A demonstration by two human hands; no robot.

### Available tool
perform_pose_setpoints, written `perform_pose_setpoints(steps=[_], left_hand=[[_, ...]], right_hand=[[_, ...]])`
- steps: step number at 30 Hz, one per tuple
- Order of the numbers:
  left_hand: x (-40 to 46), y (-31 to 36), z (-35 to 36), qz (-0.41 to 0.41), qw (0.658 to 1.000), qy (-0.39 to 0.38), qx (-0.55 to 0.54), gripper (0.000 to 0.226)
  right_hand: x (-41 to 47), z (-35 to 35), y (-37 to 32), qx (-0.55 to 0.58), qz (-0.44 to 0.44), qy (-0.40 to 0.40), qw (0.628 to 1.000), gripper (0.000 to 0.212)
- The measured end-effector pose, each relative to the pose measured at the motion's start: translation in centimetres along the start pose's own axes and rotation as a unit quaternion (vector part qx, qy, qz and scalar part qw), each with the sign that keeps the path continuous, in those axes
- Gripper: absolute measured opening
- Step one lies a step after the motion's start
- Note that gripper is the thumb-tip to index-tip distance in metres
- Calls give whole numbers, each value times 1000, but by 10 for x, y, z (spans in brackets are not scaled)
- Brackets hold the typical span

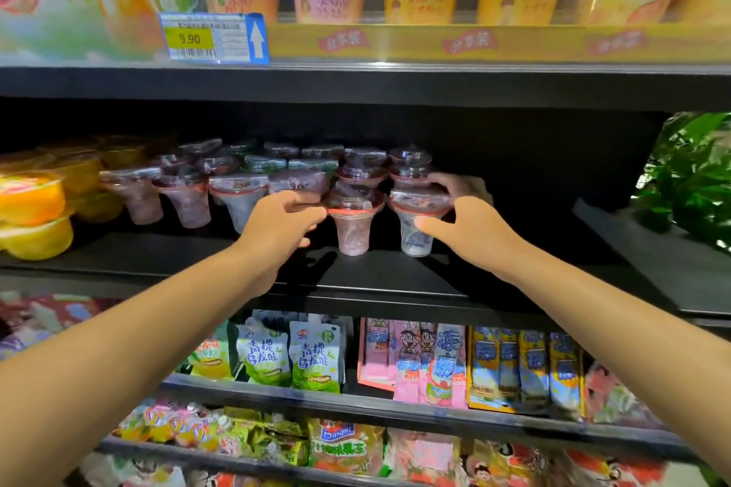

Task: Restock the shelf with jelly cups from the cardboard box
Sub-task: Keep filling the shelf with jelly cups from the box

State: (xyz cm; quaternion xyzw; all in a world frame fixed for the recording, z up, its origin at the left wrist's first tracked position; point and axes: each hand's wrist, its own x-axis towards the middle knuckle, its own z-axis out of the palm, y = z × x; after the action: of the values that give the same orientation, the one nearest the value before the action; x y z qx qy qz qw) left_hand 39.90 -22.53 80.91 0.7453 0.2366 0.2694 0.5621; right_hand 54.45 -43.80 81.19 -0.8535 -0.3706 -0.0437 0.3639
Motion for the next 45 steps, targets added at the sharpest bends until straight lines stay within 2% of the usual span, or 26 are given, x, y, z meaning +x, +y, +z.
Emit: perform_pose_setpoints(steps=[2, 5, 8, 10, 14, 17, 23, 32, 45], left_hand=[[-10, -7, 0, 65, 996, -9, 69, 26], [-24, -18, 2, 143, 976, -27, 163, 34], [-34, -33, 6, 208, 942, -55, 259, 45], [-36, -40, 9, 227, 919, -69, 315, 49], [-33, -43, 18, 231, 884, -84, 398, 56], [-26, -42, 24, 195, 878, -98, 426, 60], [-12, -44, 29, 198, 875, -116, 427, 56], [2, -43, 35, 189, 844, -102, 491, 59], [12, -38, 40, 177, 826, -91, 527, 54]], right_hand=[[-11, 0, 0, -8, 4, 17, 1000, 60], [-27, 2, 4, -26, 20, 61, 998, 53], [-43, 3, 5, -36, 1, 82, 996, 50], [-50, 7, 8, -71, -17, 68, 995, 46], [-55, 19, 10, -129, 11, -51, 990, 61], [-52, 26, 11, -141, 27, -90, 986, 70], [-43, 31, 7, -160, 21, -96, 982, 71], [-24, 39, 5, -211, 30, -97, 972, 68], [-8, 44, 11, -208, 33, -101, 972, 66]])
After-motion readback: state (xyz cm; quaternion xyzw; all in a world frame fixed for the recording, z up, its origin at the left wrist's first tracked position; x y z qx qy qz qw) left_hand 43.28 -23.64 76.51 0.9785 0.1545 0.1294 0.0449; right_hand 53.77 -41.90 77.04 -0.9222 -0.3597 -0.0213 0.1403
